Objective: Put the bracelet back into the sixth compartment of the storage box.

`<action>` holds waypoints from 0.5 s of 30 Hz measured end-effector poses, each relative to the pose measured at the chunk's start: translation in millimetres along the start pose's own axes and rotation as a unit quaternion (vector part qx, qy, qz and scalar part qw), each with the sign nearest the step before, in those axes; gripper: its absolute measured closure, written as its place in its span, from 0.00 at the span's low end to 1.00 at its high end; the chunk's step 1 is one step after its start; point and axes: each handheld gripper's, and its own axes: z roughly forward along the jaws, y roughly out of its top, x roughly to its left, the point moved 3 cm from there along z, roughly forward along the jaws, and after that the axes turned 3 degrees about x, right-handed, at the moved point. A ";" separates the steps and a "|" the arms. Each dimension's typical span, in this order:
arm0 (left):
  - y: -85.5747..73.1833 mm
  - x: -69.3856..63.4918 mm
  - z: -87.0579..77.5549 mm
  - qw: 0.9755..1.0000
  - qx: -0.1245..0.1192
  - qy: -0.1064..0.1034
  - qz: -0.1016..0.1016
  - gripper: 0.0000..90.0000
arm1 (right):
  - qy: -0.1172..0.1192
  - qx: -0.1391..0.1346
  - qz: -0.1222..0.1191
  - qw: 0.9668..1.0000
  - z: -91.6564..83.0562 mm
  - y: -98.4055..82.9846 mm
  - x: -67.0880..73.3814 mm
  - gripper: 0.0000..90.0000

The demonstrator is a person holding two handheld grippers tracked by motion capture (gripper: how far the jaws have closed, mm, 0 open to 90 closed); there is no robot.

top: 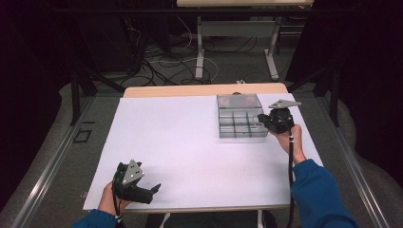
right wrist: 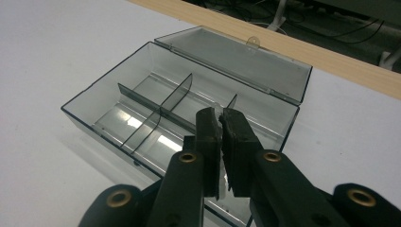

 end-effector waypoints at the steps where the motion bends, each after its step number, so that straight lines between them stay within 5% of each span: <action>1: 0.0 0.0 0.0 1.000 0.000 0.000 0.000 0.00 | 0.001 0.002 0.004 1.000 0.3 -0.6 0.6 0.95; 15: 0.5 0.5 0.2 1.000 0.006 -0.004 0.002 0.00 | 0.009 0.020 0.015 1.000 12.7 -6.8 0.4 0.95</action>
